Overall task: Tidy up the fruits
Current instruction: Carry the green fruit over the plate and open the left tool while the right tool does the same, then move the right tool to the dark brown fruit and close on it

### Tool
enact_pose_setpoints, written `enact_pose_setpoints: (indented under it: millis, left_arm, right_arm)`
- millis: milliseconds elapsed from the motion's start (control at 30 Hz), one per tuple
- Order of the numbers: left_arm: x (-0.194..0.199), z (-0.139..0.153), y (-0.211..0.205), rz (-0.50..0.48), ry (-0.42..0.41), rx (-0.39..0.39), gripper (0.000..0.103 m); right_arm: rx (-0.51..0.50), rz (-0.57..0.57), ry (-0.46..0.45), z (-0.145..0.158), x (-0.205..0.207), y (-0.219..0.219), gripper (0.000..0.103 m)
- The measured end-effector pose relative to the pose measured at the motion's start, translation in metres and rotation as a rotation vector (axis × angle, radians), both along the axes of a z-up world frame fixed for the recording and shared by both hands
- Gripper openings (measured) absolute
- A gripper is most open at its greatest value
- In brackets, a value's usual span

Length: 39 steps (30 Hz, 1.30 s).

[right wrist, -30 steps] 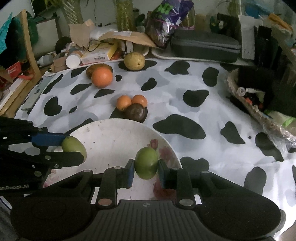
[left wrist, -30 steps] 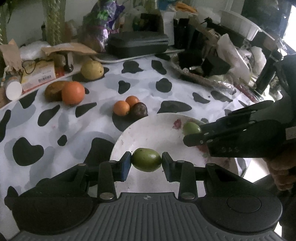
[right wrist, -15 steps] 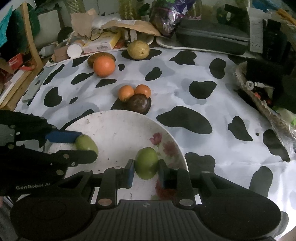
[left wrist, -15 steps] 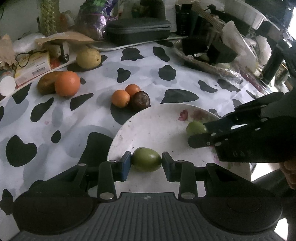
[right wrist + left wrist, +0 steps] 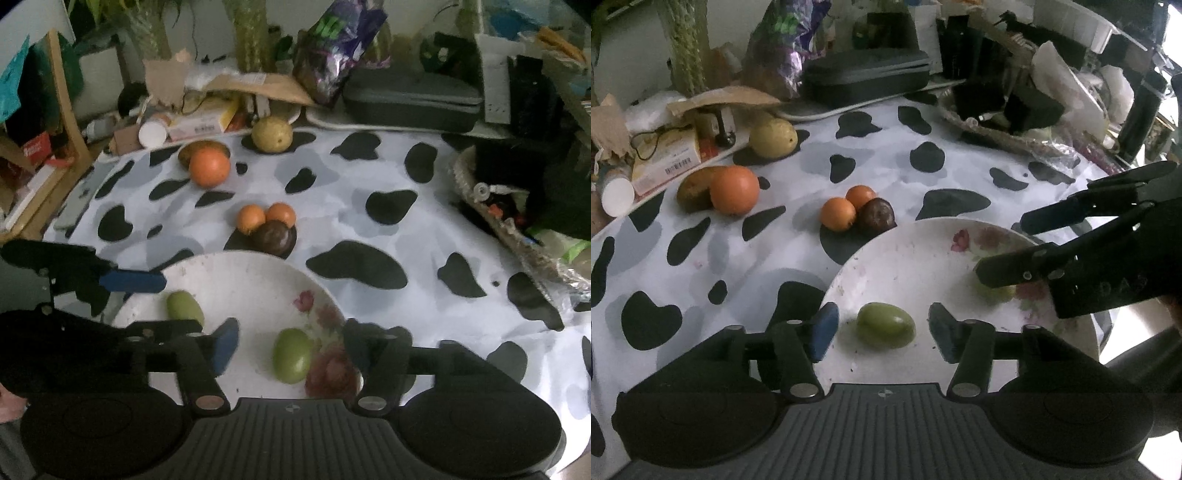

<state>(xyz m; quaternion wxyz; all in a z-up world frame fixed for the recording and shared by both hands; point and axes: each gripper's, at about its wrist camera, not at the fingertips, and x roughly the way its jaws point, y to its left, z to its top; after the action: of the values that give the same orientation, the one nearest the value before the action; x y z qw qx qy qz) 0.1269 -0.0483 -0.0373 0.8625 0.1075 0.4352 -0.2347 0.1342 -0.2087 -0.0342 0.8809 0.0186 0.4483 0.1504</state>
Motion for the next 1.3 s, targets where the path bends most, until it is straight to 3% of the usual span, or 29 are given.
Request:
enact_pose_setpoints:
  millis: [67, 233, 333, 1000, 1300]
  left_arm:
    - [-0.003, 0.004, 0.001, 0.003, -0.021, -0.008, 0.071]
    - [-0.008, 0.009, 0.005, 0.024, -0.07, -0.005, 0.074]
    - [-0.009, 0.012, 0.012, 0.046, -0.079, -0.03, 0.074]
    - [0.009, 0.019, 0.04, 0.18, -0.099, -0.048, 0.074]
    - [0.025, 0.015, 0.048, 0.185, -0.088, -0.04, 0.074]
  right_arm:
    - [0.004, -0.014, -0.009, 0.001, -0.001, -0.001, 0.081]
    - [-0.014, -0.051, -0.044, 0.003, -0.002, -0.001, 0.099]
    - [-0.027, -0.077, -0.063, 0.004, -0.002, -0.001, 0.103]
    - [-0.051, -0.088, -0.099, 0.003, 0.009, 0.012, 0.103]
    - [-0.069, -0.09, -0.104, -0.001, 0.027, 0.015, 0.103]
